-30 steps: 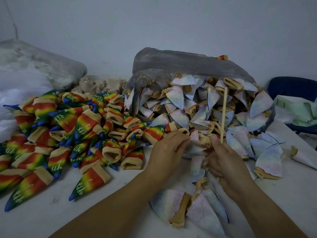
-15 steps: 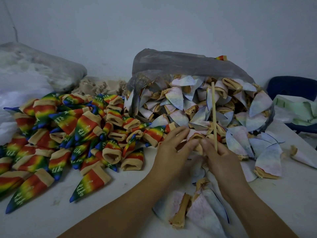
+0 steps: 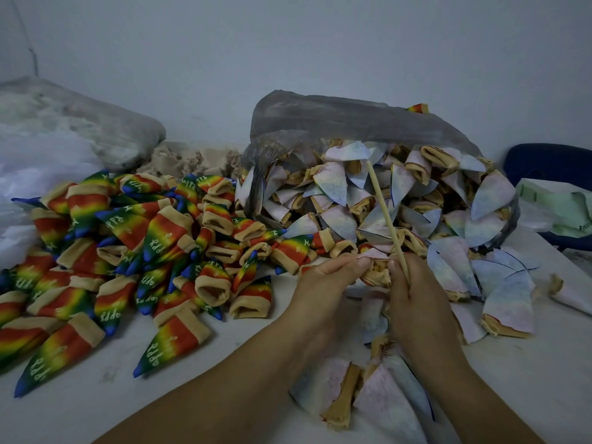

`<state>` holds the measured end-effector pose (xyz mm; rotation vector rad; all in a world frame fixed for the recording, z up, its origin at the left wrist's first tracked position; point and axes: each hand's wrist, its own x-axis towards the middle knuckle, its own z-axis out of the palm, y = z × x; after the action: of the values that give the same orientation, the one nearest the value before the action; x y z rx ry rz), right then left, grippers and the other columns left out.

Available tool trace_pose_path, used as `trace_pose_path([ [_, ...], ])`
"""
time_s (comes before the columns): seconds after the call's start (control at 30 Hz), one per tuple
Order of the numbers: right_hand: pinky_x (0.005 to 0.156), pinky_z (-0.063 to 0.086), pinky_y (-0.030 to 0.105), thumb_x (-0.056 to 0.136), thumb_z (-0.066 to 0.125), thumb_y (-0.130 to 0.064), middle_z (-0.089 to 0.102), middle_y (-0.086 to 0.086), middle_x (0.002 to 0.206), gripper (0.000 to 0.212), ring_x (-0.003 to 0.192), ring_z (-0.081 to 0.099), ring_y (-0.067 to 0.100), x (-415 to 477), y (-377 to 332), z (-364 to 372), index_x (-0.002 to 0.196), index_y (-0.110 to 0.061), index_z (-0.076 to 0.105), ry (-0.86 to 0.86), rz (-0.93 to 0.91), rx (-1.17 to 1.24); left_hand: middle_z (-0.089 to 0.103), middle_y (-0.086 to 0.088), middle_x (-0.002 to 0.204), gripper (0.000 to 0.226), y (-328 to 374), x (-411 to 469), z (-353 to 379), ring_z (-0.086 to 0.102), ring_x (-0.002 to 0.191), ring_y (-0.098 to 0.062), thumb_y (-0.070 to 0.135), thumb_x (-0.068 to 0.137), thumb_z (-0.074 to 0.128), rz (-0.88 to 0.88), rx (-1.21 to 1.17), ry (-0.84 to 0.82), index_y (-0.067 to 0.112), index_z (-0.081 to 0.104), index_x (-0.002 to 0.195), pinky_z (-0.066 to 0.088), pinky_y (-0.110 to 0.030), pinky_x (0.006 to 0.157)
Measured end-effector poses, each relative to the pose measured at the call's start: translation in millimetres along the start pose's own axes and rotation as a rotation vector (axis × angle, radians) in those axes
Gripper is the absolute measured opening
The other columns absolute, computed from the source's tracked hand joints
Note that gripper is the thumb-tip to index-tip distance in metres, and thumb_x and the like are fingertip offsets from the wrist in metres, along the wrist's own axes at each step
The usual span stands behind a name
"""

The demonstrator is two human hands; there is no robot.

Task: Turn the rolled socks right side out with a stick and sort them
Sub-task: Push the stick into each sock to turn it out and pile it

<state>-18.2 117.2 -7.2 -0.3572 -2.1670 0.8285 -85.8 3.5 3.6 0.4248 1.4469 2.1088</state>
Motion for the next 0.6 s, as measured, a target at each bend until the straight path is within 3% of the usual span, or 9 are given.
trace_pose_path([
  [0.07, 0.051, 0.033, 0.032, 0.098, 0.036, -0.031, 0.045, -0.005, 0.066, 0.023, 0.059, 0.045, 0.014, 1, -1, -1, 0.075, -0.031, 0.04, 0.0, 0.003, 0.019, 0.069, 0.008, 0.071, 0.014, 2, 0, 0, 0.059, 0.059, -0.002, 0.019, 0.094, 0.064, -0.065, -0.068, -0.017, 0.014, 0.077, 0.091, 0.042, -0.013, 0.048],
  [0.13, 0.05, 0.033, 0.029, 0.098, 0.037, -0.031, 0.048, -0.005, 0.065, 0.023, 0.06, 0.047, 0.011, 2, -4, -1, 0.076, -0.034, 0.04, -0.013, 0.04, 0.057, 0.059, 0.005, 0.068, 0.019, 3, 2, 2, 0.045, 0.058, -0.006, 0.019, 0.095, 0.061, -0.135, -0.182, -0.039, 0.017, 0.073, 0.081, 0.034, -0.015, 0.048],
  [0.27, 0.055, 0.036, 0.015, 0.098, 0.038, -0.034, 0.055, -0.009, 0.075, 0.016, 0.067, 0.051, -0.001, 5, -4, 2, 0.086, -0.031, 0.047, -0.093, 0.128, 0.121, 0.047, 0.0, 0.069, 0.025, 9, 1, 5, 0.035, 0.051, -0.006, 0.026, 0.102, 0.047, -0.198, -0.412, -0.101, 0.011, 0.065, 0.091, 0.033, -0.015, 0.045],
  [0.33, 0.062, 0.042, 0.02, 0.098, 0.039, -0.035, 0.06, -0.009, 0.083, 0.015, 0.074, 0.054, 0.001, 6, -1, 3, 0.089, -0.033, 0.05, -0.132, 0.185, 0.2, 0.051, -0.001, 0.069, 0.037, 7, 2, 6, 0.036, 0.051, -0.006, 0.027, 0.103, 0.044, -0.198, -0.441, -0.106, 0.008, 0.071, 0.085, 0.038, -0.016, 0.046],
  [0.4, 0.064, 0.044, 0.027, 0.098, 0.04, -0.037, 0.066, -0.002, 0.088, 0.019, 0.077, 0.06, 0.012, 6, 2, 2, 0.093, -0.028, 0.056, -0.139, 0.269, 0.309, 0.059, -0.001, 0.07, 0.035, 3, 3, 4, 0.043, 0.055, -0.006, 0.027, 0.102, 0.047, -0.157, -0.381, -0.098, 0.009, 0.071, 0.085, 0.043, -0.015, 0.051],
  [0.53, 0.072, 0.05, 0.037, 0.096, 0.044, -0.039, 0.067, -0.001, 0.088, 0.017, 0.083, 0.063, 0.02, 6, 5, -2, 0.091, -0.034, 0.059, -0.128, 0.329, 0.414, 0.068, -0.007, 0.091, 0.027, -3, 5, 0, 0.062, 0.073, -0.01, 0.018, 0.097, 0.058, -0.087, -0.291, -0.079, 0.0, 0.066, 0.115, 0.051, -0.019, 0.06],
  [0.6, 0.076, 0.051, 0.041, 0.095, 0.044, -0.04, 0.067, -0.001, 0.09, 0.017, 0.084, 0.063, 0.021, 4, 4, -2, 0.091, -0.035, 0.059, -0.133, 0.326, 0.426, 0.071, -0.01, 0.093, 0.025, -4, 5, -2, 0.067, 0.073, -0.013, 0.014, 0.093, 0.061, -0.084, -0.284, -0.095, -0.001, 0.068, 0.112, 0.053, -0.019, 0.06],
])
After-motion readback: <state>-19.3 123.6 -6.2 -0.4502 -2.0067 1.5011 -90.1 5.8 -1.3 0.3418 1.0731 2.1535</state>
